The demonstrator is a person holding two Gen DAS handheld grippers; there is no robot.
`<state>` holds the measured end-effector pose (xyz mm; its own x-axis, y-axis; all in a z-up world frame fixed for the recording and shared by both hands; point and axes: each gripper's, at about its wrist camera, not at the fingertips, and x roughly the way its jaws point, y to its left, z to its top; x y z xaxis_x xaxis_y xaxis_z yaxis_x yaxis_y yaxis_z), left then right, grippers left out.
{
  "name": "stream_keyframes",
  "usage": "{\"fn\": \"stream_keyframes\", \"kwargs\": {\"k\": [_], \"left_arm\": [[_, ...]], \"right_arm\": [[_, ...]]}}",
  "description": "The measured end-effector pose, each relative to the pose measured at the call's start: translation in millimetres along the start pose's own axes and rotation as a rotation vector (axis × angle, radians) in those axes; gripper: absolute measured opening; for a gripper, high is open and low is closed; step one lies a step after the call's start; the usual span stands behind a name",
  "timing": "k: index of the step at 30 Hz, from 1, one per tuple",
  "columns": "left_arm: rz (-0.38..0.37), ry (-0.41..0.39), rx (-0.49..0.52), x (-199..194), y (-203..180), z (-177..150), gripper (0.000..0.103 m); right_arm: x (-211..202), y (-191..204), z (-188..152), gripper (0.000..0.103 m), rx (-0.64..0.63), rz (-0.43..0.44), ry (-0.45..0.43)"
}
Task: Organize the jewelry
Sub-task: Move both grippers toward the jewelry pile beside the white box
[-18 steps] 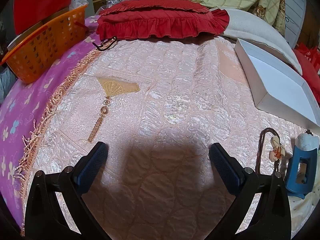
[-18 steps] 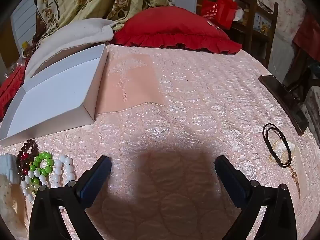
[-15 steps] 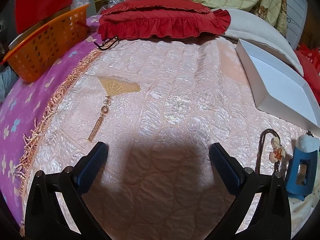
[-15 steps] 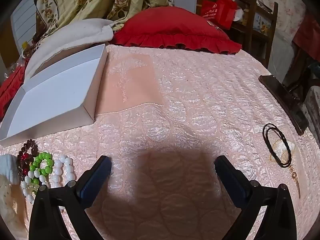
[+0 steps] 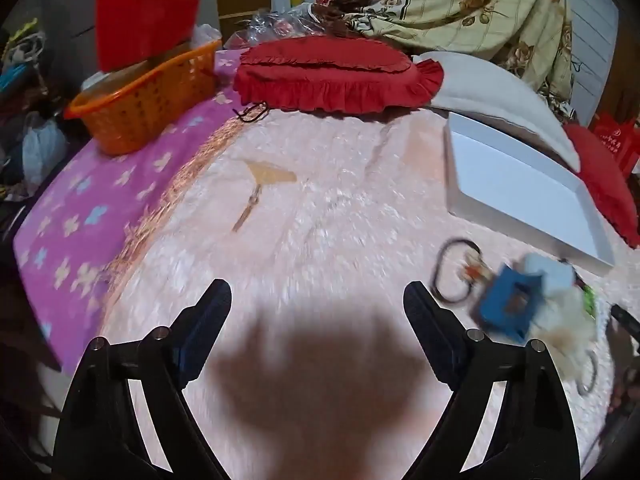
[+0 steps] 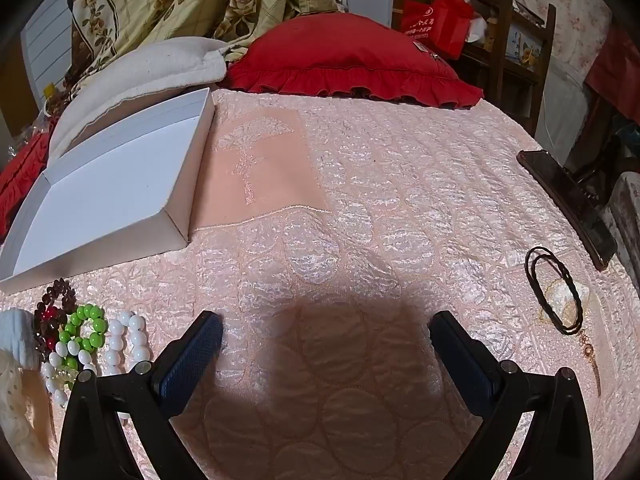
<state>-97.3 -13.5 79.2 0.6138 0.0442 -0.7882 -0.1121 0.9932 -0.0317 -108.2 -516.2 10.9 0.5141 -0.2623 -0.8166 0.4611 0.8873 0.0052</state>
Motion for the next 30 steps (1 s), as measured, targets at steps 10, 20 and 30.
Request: {"fn": "stream_keyframes", "kwargs": {"k": [10, 20, 30], "left_arm": [[-0.098, 0.035, -0.013, -41, -9, -39, 0.089], [-0.018, -0.008, -0.066, -59, 16, -48, 0.089], [-0.098, -0.006, 0.039, -58, -9, -53, 0.083]], "right_arm": [[-63, -8, -32, 0.099, 0.074, 0.036, -0.066], [-182, 108, -35, 0.098, -0.116, 0.332, -0.3], [-154, 98, -73, 0.074, -0.122, 0.343, -0.174]]}}
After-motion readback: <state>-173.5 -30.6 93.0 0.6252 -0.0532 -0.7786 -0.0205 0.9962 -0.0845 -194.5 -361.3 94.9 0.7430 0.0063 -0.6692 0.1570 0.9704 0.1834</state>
